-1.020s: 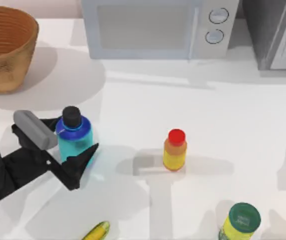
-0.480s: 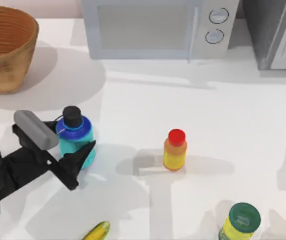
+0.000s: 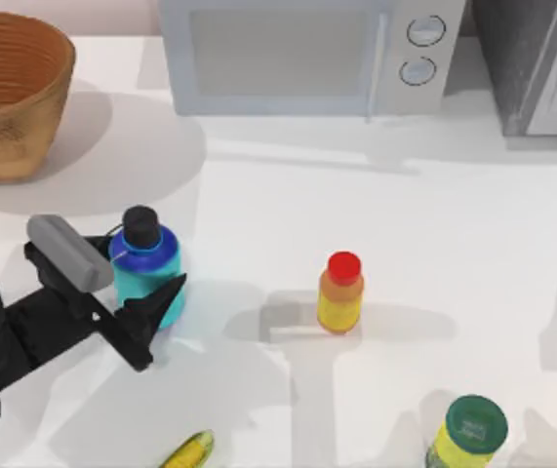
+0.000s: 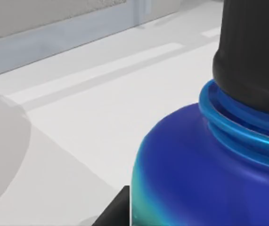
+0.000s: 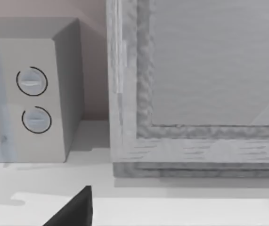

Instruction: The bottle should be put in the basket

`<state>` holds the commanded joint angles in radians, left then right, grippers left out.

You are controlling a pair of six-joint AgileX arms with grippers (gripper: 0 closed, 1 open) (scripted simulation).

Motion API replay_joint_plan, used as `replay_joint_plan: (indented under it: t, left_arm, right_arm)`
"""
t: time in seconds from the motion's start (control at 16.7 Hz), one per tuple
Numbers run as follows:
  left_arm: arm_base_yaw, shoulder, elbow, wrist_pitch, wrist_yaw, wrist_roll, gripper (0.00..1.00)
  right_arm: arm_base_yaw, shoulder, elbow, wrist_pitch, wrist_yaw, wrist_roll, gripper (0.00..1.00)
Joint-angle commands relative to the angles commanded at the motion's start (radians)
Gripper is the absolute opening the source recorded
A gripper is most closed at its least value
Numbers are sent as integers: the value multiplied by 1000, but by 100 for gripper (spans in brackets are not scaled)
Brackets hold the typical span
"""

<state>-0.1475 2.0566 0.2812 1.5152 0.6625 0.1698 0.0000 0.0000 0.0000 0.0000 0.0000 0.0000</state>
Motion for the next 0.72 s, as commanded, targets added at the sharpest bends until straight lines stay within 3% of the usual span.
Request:
replay_joint_plan:
  t: [0.36, 0.72]
  left_arm:
    - [15, -23, 63, -64, 41, 26, 0]
    - [106, -116, 417, -434, 237, 127, 0]
  right_arm:
    - [0, 0, 0, 0, 0, 0, 100]
    - [0, 0, 0, 0, 0, 0, 100]
